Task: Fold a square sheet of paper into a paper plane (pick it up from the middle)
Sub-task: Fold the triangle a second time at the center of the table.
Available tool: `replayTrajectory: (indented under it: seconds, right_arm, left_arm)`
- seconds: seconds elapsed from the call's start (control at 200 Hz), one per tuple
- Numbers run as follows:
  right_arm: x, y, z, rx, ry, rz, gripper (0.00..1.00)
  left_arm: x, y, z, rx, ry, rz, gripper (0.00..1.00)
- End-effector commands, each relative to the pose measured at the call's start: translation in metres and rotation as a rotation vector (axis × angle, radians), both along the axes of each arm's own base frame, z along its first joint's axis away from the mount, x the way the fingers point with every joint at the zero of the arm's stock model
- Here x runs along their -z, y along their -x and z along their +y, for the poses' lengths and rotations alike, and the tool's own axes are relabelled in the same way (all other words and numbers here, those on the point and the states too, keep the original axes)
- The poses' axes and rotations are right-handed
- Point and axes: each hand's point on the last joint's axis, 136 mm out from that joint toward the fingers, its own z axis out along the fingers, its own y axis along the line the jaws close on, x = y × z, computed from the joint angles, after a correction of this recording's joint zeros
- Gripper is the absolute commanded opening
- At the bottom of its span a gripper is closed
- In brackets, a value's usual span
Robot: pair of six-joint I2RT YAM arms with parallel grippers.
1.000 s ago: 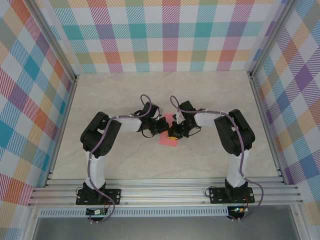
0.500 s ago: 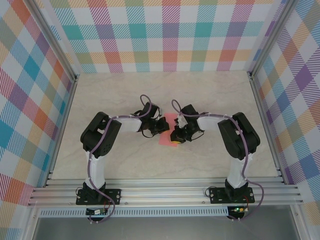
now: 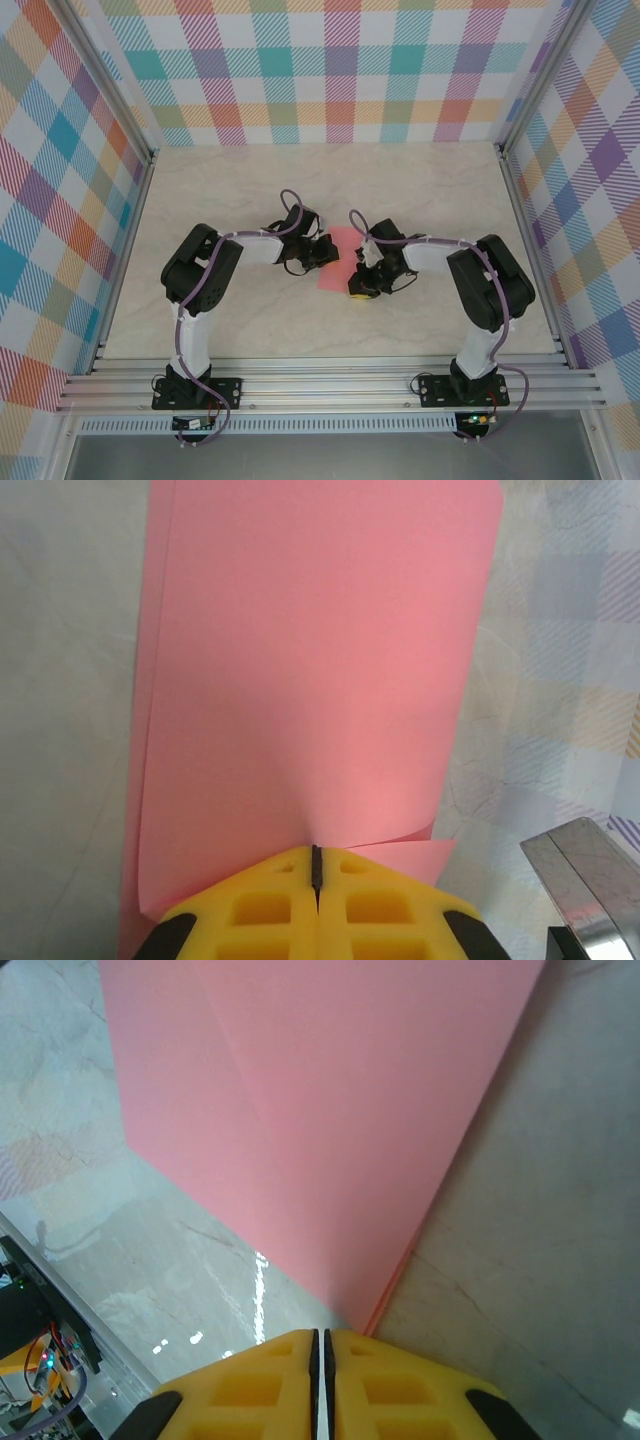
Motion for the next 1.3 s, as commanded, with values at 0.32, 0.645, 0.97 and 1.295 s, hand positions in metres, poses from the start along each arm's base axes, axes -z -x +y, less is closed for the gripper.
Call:
replayTrajectory:
  seconds: [0.32,0.645,0.97,1.295]
  right_arm:
    - [-0.021,-0.04,0.016,0.044,-0.027,-0.078,0.09]
    - [0.015,-0.01,-0.002,-0.001,0.049,0.003,0.07]
    - [0.022,-0.009,-0.006,0.016,0.073,0.01,0.05]
    - [0.023,-0.009,-0.009,0.01,0.089,0.013,0.05]
  left_arm:
    - [0.017,0.004,0.009,-0.003,-0.033,0.036,0.0]
    - [0.003,0.001,0.004,0.01,-0.017,0.017,0.0]
    - [-0.061,0.004,-0.007,0.056,0.001,-0.081,0.01]
    - [-0.033,0.037,-0.02,0.065,0.053,-0.007,0.0]
